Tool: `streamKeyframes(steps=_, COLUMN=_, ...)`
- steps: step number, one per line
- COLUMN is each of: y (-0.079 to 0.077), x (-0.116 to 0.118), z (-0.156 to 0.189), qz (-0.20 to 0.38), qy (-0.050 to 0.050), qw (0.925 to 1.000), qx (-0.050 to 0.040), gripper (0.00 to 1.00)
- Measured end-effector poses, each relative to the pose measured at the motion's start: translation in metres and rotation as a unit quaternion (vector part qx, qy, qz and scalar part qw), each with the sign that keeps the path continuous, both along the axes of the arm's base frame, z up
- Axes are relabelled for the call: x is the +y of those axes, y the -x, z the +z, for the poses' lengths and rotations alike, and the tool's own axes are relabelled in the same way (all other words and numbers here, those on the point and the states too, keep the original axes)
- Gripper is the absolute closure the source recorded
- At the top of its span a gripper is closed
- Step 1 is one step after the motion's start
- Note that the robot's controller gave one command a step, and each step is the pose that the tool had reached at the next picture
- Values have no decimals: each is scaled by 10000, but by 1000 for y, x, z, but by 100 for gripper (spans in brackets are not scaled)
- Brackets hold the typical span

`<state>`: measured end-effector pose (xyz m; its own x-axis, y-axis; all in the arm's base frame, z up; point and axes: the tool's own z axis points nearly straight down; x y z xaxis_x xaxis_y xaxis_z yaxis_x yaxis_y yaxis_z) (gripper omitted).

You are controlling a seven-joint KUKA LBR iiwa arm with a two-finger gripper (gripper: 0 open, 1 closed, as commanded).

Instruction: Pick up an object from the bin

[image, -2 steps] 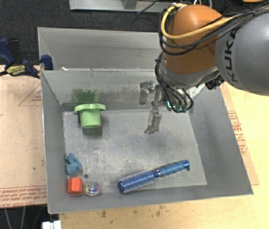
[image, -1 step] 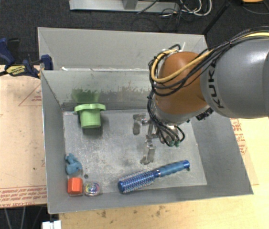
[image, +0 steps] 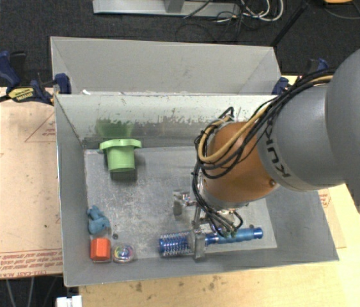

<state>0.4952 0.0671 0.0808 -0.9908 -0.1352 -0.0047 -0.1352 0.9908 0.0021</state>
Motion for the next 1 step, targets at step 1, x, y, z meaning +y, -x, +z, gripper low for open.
streamKeyframes(steps=1, y=0, x=0, z=-1, qz=-2, qy=-1, qw=10000, qx=-18, gripper=100)
